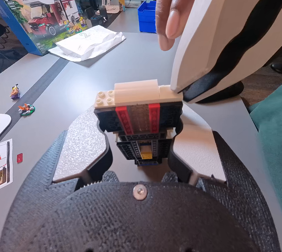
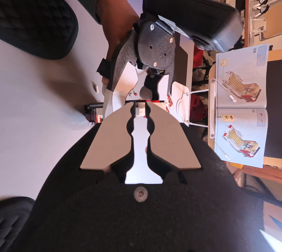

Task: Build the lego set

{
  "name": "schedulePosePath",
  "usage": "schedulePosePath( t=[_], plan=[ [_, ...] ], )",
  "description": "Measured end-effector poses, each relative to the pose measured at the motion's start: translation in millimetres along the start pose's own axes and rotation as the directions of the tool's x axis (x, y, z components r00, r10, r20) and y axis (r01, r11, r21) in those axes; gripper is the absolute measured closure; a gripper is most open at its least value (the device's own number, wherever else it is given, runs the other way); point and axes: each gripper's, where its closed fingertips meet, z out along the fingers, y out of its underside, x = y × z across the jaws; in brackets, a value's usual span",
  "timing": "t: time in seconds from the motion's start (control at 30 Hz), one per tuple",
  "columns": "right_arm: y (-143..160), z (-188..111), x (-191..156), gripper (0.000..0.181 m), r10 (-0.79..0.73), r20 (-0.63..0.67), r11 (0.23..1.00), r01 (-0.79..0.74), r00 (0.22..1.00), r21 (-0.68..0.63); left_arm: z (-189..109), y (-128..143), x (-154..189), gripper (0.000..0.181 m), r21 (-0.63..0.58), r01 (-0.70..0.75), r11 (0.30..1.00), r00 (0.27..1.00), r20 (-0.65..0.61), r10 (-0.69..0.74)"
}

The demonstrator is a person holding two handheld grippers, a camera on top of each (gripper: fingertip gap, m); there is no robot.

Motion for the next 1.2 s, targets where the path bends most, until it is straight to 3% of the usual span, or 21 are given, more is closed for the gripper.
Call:
schedulePosePath(
  t=[0.33,0.87,1.07,1.2],
  plan=[
    [1,1,4,0.167,-0.02,-0.046,1.0,0.02,0.999,-0.003,0,0,-1,0.089,0.007,0.004,1.0,1.0,0.002,-0.004],
    [2,2,3,0.168,0.026,-0.017,1.0,-0.026,1.0,-0.015,0,-1,-1,0.089,0.014,0.006,1.0,1.0,0.001,-0.006],
    [8,-8,5,0.148,0.287,-0.003,0.955,-0.286,0.958,0.08,-1,-1,-4,0.088,0.03,0.021,0.999,1.0,0.011,-0.021],
    [16,-1,-5,0.144,0.61,0.065,0.776,-0.612,0.79,0.155,0,-2,-5,0.088,0.027,0.03,0.999,0.998,0.05,-0.031]
  ],
)
